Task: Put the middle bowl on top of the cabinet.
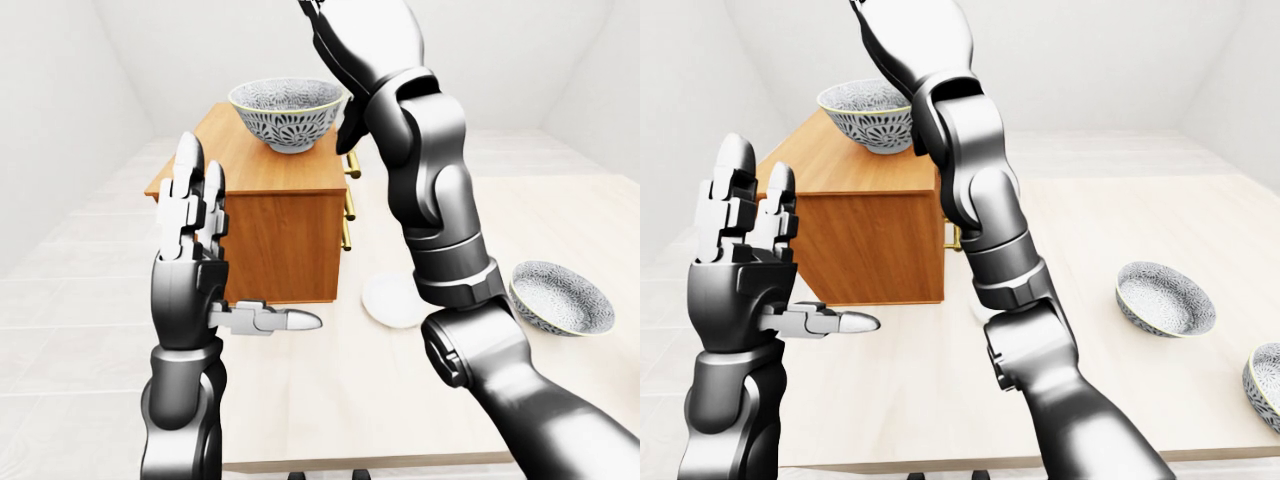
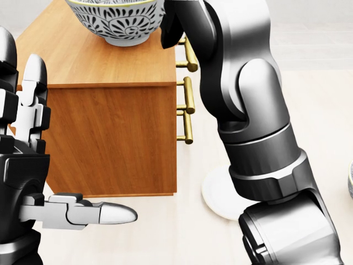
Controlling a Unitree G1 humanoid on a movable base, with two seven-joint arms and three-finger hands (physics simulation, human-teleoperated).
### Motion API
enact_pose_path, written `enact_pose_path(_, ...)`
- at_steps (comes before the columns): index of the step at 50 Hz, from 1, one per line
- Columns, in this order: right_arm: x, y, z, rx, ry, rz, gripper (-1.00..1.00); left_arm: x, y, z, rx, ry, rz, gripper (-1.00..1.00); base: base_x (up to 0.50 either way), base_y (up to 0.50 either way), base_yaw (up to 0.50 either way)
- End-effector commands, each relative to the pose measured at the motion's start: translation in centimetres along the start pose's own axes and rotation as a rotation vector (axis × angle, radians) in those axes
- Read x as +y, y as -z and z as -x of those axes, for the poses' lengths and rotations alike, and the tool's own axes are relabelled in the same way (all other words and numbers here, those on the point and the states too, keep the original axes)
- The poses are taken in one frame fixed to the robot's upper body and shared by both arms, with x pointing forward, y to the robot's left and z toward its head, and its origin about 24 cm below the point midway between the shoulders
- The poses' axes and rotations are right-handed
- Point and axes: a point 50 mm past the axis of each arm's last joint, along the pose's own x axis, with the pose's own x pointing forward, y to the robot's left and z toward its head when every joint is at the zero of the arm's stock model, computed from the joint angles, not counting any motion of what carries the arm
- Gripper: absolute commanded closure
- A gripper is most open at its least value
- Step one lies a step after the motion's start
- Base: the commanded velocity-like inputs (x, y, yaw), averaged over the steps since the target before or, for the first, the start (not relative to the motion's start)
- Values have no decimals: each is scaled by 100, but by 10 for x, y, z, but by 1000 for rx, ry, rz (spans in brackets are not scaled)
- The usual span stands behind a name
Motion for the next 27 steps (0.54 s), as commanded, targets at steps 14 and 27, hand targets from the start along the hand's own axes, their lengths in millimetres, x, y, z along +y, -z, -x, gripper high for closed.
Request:
enact_pose_path(14,-47,37,33,165,-6,217,-100,-1,5,1,26,5,-13,-100,0,0,0)
enact_pose_path(27,-73,43,56,243,61,329,-100,0,3,0,16,-4,-13,-100,0,0,0)
